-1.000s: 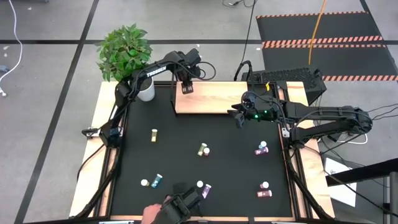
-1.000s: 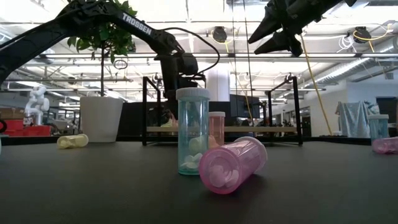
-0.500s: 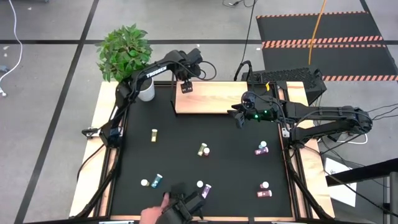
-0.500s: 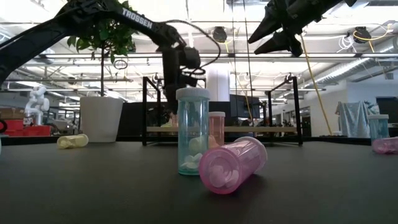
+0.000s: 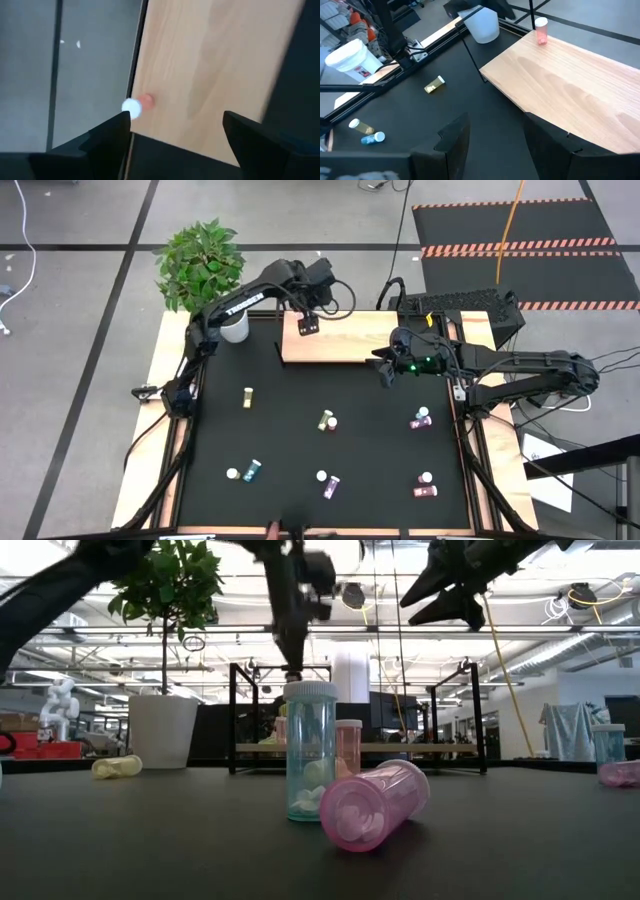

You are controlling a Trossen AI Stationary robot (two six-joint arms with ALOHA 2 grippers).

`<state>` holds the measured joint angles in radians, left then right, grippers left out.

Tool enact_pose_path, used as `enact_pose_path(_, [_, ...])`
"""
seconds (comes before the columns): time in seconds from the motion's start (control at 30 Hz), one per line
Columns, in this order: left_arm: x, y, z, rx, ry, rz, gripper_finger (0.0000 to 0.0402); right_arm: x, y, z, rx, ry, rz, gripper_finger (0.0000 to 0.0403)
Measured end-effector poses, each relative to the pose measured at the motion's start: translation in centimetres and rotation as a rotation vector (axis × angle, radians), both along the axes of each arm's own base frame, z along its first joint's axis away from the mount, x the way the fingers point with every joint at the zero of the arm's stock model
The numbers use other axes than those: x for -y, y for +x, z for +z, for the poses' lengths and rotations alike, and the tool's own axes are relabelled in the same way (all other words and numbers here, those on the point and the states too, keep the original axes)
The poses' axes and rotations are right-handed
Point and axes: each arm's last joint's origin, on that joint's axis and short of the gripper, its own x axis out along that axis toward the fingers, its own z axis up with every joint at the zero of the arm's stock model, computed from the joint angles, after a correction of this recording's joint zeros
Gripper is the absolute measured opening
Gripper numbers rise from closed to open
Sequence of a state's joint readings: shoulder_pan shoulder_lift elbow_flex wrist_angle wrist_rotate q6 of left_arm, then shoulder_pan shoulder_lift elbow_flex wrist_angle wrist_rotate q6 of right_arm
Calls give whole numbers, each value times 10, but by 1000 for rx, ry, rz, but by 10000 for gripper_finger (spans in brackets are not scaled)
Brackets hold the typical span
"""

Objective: Pick and place medicine bottles onto shelf by color
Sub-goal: Put the top left yellow pill bottle on the shelf

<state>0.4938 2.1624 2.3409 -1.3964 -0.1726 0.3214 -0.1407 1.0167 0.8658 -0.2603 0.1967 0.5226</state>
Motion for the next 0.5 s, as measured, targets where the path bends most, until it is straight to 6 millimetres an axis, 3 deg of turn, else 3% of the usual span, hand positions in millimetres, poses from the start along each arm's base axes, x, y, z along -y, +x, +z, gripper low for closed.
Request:
enact_pose_path(0.27, [60,-25,57,161,-62,211,319,4,-6,6,25,-7,65,178])
enact_pose_path(0.5, [123,-45,79,248,-220,451,319,3,-11,9,39,7,103,178])
